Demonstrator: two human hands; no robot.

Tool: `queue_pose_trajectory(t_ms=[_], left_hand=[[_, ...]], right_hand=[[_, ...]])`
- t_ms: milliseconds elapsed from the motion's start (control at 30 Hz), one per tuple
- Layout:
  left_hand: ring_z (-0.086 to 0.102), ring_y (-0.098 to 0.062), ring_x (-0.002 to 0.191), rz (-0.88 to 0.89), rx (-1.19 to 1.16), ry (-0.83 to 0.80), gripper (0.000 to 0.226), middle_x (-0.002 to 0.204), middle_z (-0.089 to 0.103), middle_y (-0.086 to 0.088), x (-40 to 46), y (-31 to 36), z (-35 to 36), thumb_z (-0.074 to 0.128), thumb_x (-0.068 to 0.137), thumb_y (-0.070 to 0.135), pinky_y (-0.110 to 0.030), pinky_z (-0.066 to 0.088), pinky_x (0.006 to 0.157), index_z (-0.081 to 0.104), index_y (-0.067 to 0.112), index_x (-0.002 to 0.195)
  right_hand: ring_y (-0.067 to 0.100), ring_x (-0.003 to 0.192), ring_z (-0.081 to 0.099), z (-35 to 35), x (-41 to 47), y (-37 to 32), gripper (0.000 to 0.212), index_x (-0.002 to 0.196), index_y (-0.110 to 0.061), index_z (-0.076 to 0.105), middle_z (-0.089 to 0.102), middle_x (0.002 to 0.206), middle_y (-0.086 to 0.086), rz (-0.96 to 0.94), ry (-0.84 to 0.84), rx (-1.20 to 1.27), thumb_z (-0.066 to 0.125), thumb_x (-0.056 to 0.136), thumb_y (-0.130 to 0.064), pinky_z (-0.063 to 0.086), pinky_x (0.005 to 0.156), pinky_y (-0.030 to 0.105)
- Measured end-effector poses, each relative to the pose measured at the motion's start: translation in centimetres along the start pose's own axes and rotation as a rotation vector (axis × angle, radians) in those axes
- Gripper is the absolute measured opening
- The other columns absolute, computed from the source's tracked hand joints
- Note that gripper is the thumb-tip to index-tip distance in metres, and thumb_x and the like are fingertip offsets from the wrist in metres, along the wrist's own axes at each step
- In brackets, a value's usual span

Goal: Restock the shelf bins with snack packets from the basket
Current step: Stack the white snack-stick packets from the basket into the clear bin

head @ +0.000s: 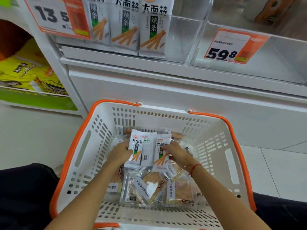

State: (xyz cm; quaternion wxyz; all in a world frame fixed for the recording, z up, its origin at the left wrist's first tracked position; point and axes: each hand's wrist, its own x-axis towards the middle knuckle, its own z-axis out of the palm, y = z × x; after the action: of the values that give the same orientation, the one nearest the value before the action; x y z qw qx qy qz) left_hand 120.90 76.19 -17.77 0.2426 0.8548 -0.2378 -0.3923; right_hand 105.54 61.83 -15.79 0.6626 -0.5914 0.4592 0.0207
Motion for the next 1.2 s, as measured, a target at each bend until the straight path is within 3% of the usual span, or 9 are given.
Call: queue_pose_trajectory(t_ms=[233, 467, 533, 600, 667, 800, 867, 967, 1200], left_hand=[[0.064, -0.020, 0.100, 0.006, -0.115, 0.002, 0.035, 0.117, 0.066, 0.001, 0.2, -0.2, -0.2, 0.058, 0.086, 0.017, -0.041, 0.051, 0.087, 0.059, 0.024, 0.121], [0.050, -0.022, 0.118, -0.020, -0.200, -0.168, 0.038, 0.124, 0.055, 0.001, -0.1, 1.4, 0.4, 0.031, 0.102, 0.037, -0.040, 0.032, 0.109, 0.057, 0.017, 0.120], [0.055, -0.026, 0.110, -0.095, -0.344, -0.155, 0.040, 0.117, 0.059, -0.009, -0.3, 1.3, 0.3, 0.025, 0.103, 0.035, -0.044, 0.038, 0.106, 0.059, 0.015, 0.101], [0.056, -0.029, 0.112, -0.094, -0.409, -0.134, 0.033, 0.122, 0.059, -0.013, -0.5, 1.0, 0.3, 0.033, 0.103, 0.028, -0.046, 0.042, 0.103, 0.059, 0.013, 0.116], [0.058, -0.028, 0.111, -0.081, -0.468, -0.065, 0.032, 0.126, 0.059, -0.012, -0.7, 0.5, 0.3, 0.044, 0.100, 0.022, -0.041, 0.047, 0.097, 0.055, 0.008, 0.127], [0.065, -0.018, 0.082, -0.164, -0.724, 0.007, 0.008, 0.107, 0.066, -0.008, -1.1, 0.6, -0.1, 0.060, 0.092, 0.019, -0.032, 0.054, 0.069, 0.063, 0.014, 0.097], [0.067, -0.021, 0.088, -0.145, -0.761, -0.012, 0.012, 0.109, 0.068, -0.007, -1.5, 1.7, -0.5, 0.067, 0.087, 0.020, -0.039, 0.056, 0.077, 0.064, 0.017, 0.099], [0.062, -0.022, 0.103, -0.055, -0.712, 0.020, 0.029, 0.119, 0.064, -0.004, -2.0, 3.7, -0.9, 0.058, 0.093, 0.024, -0.037, 0.052, 0.086, 0.058, 0.014, 0.121], [0.054, -0.032, 0.119, -0.028, -0.613, 0.057, 0.041, 0.138, 0.051, -0.015, -3.7, 5.8, -3.2, 0.027, 0.104, 0.026, -0.044, 0.045, 0.100, 0.042, 0.006, 0.138]], right_hand=[[0.017, 0.056, 0.049, 2.4, 1.5, -0.9, 0.030, 0.062, -0.014, 0.046, 0.051, 0.063, 0.002, 0.044, 0.230, -0.259, 0.041, 0.088, 0.000, 0.038, 0.052, 0.024], [0.024, 0.068, 0.063, 2.7, 0.6, -1.2, 0.020, 0.086, -0.006, 0.056, 0.065, 0.083, 0.013, 0.158, -0.009, 0.162, 0.040, 0.095, 0.000, 0.051, 0.069, 0.034], [0.021, 0.065, 0.066, 2.5, 0.3, -0.8, 0.022, 0.087, -0.006, 0.059, 0.069, 0.079, 0.011, 0.156, -0.107, 0.233, 0.039, 0.096, 0.000, 0.053, 0.070, 0.034], [0.022, 0.065, 0.066, 2.8, 0.0, -0.6, 0.020, 0.087, -0.006, 0.061, 0.069, 0.079, 0.011, 0.143, -0.148, 0.165, 0.043, 0.095, -0.002, 0.054, 0.070, 0.036], [0.020, 0.062, 0.065, 3.3, 0.2, -0.3, 0.009, 0.086, -0.009, 0.061, 0.068, 0.082, 0.013, 0.109, -0.071, 0.020, 0.055, 0.092, -0.006, 0.055, 0.064, 0.033], [0.021, 0.063, 0.068, 4.2, -0.1, -0.4, 0.021, 0.088, -0.007, 0.067, 0.072, 0.085, 0.014, 0.069, -0.016, -0.034, 0.078, 0.076, -0.020, 0.059, 0.066, 0.034], [0.015, 0.062, 0.067, 4.4, -0.5, -1.2, 0.021, 0.087, -0.009, 0.068, 0.073, 0.080, 0.006, 0.071, -0.042, -0.028, 0.080, 0.075, -0.021, 0.059, 0.064, 0.029], [0.001, 0.031, 0.049, 4.0, -1.3, -2.8, 0.028, 0.062, -0.016, 0.055, 0.057, 0.044, -0.009, 0.055, 0.030, -0.068, 0.079, 0.076, -0.018, 0.037, 0.034, 0.013], [0.017, 0.063, 0.063, 2.1, -3.6, -5.9, 0.012, 0.074, -0.013, 0.068, 0.068, 0.074, 0.006, -0.211, 0.433, -0.177, 0.079, 0.071, -0.015, 0.051, 0.058, 0.026]])
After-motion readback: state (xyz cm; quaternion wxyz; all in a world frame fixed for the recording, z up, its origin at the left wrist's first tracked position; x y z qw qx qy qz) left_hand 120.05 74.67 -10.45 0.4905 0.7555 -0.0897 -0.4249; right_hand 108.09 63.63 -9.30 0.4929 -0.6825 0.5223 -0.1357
